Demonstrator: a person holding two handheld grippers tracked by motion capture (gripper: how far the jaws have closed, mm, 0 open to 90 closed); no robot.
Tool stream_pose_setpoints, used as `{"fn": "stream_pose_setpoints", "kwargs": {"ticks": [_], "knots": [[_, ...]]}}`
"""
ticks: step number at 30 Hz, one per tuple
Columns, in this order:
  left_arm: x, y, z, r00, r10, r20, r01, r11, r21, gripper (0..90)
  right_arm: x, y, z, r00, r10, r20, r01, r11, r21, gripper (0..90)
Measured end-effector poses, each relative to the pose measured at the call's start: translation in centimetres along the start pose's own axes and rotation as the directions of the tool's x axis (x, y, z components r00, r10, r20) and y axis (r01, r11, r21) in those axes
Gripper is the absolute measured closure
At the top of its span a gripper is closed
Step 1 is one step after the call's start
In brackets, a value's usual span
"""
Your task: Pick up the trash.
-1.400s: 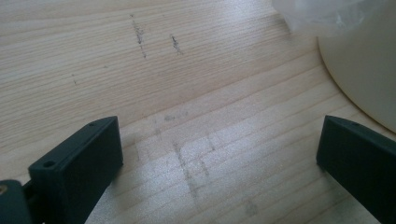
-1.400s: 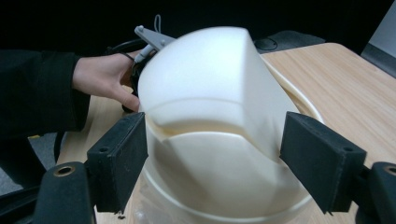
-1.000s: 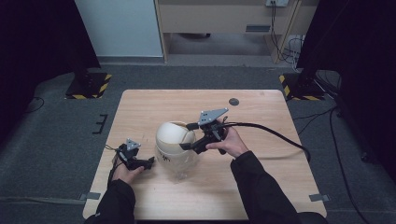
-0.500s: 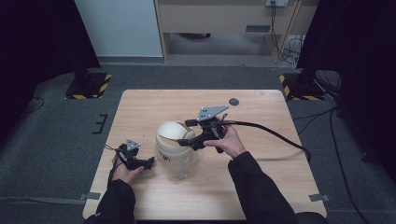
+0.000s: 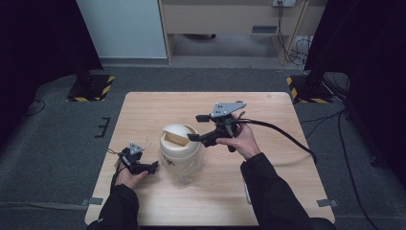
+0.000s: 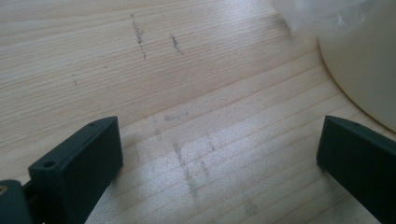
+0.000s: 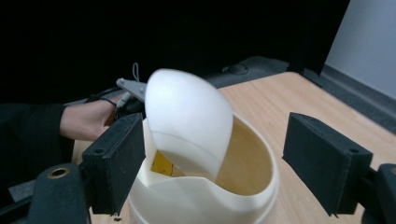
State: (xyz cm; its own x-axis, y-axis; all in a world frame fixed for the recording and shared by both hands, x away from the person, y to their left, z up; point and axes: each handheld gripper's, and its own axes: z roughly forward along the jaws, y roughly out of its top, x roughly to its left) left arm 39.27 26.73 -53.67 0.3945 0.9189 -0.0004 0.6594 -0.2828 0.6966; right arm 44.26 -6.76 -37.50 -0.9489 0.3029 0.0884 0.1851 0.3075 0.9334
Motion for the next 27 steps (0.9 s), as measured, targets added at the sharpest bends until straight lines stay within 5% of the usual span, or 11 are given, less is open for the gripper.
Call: {"fn": "stream_pose_setpoints", "kwargs": {"ticks": [8,13,20,24,27], "knots": [[0.0,0.0,0.0,1.0,0.0,0.0,0.0,1.0,0.0,0.0,-0.2,-0.3,-5.8,0.993,0.029,0.115,-0.02,0.997,-0.079,25.0],[0.0,0.0,0.0,1.0,0.0,0.0,0.0,1.0,0.0,0.0,-0.3,-3.1,-9.8,0.9713,0.068,0.228,-0.052,0.996,-0.074,30.2],[0.0,0.0,0.0,1.0,0.0,0.0,0.0,1.0,0.0,0.0,-0.2,-8.7,-13.7,0.943,0.121,0.31,-0.138,0.99,0.032,35.5],[0.0,0.0,0.0,1.0,0.0,-0.001,0.0,1.0,0.0,0.0,-0.5,-11.4,-14.5,0.9275,0.137,0.348,-0.181,0.978,0.099,36.4],[0.0,0.0,0.0,1.0,-0.001,0.0,0.001,1.0,0.001,0.0,-0.8,-13.3,-14.5,0.9236,0.147,0.354,-0.202,0.972,0.123,36.8]]}}
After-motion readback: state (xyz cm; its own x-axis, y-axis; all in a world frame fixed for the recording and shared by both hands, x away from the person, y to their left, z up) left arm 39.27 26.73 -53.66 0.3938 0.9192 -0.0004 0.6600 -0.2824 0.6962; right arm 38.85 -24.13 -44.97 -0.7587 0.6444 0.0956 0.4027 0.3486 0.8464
